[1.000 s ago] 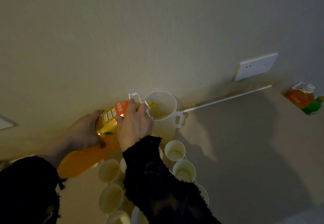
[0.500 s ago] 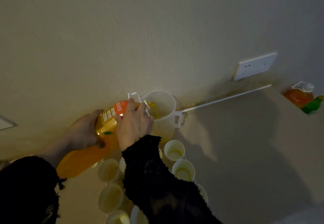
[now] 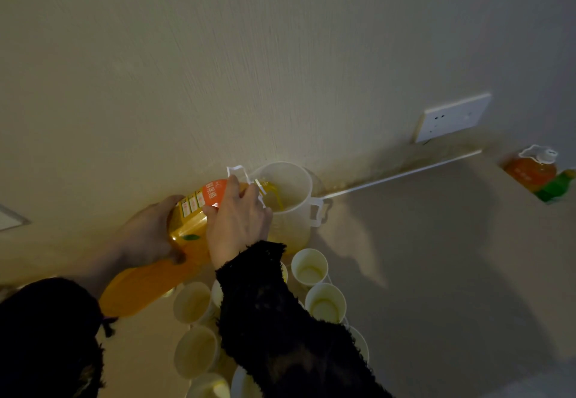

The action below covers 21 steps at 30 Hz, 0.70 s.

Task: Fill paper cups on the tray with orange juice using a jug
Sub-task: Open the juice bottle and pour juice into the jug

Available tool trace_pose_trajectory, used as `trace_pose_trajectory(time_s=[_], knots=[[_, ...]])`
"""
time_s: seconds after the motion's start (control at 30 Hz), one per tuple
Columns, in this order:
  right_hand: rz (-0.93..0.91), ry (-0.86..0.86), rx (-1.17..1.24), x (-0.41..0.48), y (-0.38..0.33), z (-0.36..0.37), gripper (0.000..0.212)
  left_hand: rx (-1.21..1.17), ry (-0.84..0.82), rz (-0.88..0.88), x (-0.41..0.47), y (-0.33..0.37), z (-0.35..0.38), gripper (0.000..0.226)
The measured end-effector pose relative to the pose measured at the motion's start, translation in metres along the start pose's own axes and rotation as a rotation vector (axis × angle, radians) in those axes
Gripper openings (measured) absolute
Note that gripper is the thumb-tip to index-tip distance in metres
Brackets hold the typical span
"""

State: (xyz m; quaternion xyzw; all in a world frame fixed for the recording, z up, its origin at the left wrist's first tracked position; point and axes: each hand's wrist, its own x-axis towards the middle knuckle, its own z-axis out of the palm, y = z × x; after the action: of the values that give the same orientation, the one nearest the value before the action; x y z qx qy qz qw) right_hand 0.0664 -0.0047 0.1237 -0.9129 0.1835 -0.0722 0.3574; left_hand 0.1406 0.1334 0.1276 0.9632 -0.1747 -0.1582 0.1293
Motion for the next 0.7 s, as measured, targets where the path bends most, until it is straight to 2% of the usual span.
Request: trace_pose_trajectory(time_s=[0.7], knots=[[0.023, -0.035, 0.006, -0.0007, -0.0025, -0.0026, 0.066, 0.018, -0.013, 0.0, 0.0012, -0.0023, -0.0004, 0.112]])
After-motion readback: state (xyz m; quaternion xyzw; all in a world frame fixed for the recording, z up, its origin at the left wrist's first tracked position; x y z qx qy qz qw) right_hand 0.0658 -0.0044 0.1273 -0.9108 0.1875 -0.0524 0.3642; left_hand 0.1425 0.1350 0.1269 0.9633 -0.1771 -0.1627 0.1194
